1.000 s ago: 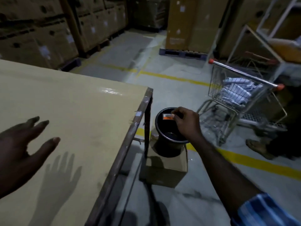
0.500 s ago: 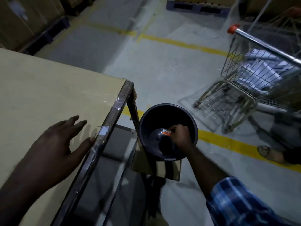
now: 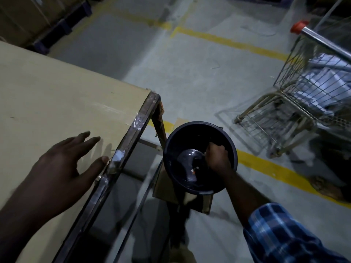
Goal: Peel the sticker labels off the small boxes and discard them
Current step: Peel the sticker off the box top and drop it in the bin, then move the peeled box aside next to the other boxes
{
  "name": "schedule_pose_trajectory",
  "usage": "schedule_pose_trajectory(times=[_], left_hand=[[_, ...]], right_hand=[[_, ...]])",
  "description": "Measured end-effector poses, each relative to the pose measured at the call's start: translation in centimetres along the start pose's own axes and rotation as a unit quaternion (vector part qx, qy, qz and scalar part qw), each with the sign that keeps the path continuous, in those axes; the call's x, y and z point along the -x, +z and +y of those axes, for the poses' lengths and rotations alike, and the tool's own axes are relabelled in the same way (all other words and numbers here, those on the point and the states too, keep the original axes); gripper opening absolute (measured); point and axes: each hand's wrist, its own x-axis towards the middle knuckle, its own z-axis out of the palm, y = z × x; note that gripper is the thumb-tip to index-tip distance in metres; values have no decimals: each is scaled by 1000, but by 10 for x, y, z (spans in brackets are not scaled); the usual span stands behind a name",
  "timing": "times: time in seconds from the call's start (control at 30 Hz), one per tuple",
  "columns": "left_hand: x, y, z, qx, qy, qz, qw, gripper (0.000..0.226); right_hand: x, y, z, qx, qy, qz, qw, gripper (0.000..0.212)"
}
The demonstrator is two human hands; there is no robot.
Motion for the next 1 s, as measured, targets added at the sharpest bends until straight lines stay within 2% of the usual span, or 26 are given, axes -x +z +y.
schedule_pose_trajectory(times=[0.17, 0.33, 0.43, 0.6, 0.8, 1.0], left_hand=[[6, -6, 2, -12, 2, 10, 1000, 40], [24, -23, 3, -46, -30, 31, 998, 58], [43, -47, 0, -52, -33, 58, 996, 58], [99, -105, -21, -41, -59, 128, 989, 57], [218, -194, -78, -66, -84, 263, 959, 61], [371, -261, -153, -120, -182, 352, 911, 63]], right_hand=[[6, -23, -25, -81, -19, 63, 995, 22], [38, -65, -90, -163, -84, 152, 971, 23], [75, -95, -149, -216, -158, 205, 941, 19], [165, -116, -264, -268, -333, 233, 873, 16], [315, -94, -395, -296, -505, 180, 790, 21], [463, -38, -492, -285, -605, 68, 740, 26]])
